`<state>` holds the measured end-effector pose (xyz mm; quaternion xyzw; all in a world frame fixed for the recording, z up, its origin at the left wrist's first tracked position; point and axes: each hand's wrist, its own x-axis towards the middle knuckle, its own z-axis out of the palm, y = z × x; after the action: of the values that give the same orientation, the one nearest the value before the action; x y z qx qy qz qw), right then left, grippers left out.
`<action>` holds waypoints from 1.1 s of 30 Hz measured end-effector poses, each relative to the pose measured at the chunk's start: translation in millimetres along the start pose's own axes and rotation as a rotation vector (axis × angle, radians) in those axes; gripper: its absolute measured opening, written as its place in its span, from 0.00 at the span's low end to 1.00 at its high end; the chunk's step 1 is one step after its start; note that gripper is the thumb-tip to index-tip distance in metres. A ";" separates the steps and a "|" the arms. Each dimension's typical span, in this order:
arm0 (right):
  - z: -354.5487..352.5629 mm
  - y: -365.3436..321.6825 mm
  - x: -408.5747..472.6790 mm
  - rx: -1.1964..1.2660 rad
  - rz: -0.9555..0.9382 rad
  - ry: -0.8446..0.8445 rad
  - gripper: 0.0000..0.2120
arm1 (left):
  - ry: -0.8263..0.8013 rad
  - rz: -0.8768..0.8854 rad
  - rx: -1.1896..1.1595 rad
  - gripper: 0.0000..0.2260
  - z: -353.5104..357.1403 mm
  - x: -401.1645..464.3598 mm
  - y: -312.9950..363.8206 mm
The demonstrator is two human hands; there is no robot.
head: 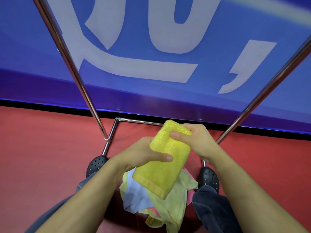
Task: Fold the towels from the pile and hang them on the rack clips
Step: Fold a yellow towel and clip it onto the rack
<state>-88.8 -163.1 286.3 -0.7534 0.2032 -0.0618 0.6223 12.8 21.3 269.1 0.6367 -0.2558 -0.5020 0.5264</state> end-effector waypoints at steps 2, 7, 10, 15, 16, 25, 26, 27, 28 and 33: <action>-5.5 2.7 2.8 0.045 0.027 0.075 0.09 | -0.030 -0.014 0.074 0.17 1.5 -0.5 -0.1; -14.4 3.5 5.5 0.089 0.067 0.170 0.08 | -0.047 0.024 0.149 0.22 6.7 -1.0 -1.2; -14.8 3.2 4.9 0.081 0.063 0.102 0.07 | -0.083 0.027 0.178 0.23 3.0 -2.9 -1.3; -5.5 2.0 4.4 0.108 0.013 -0.048 0.11 | -0.021 0.067 0.043 0.20 2.6 -2.9 -0.1; -3.5 2.3 5.6 0.088 0.007 -0.050 0.11 | 0.003 0.073 0.023 0.18 3.5 -1.3 -1.5; 34.4 16.9 2.6 -0.107 0.032 0.299 0.11 | 0.636 0.096 0.154 0.19 5.8 22.5 -22.4; 42.6 19.5 1.0 -0.048 0.081 0.217 0.13 | 0.658 0.110 0.190 0.21 6.9 22.9 -23.8; 50.0 22.2 0.4 0.001 0.122 0.151 0.16 | 0.645 0.128 0.221 0.21 8.9 23.0 -24.7; 55.5 24.4 0.5 0.037 0.140 0.107 0.19 | 0.609 0.149 0.230 0.20 11.5 21.8 -24.1; 56.1 24.7 1.2 0.093 0.055 0.093 0.09 | 0.292 0.220 0.045 0.26 19.4 13.5 -18.4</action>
<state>-74.0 -115.9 250.1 -0.7142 0.2494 -0.0888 0.6479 -3.6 7.4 248.2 0.6827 -0.2561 -0.3375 0.5953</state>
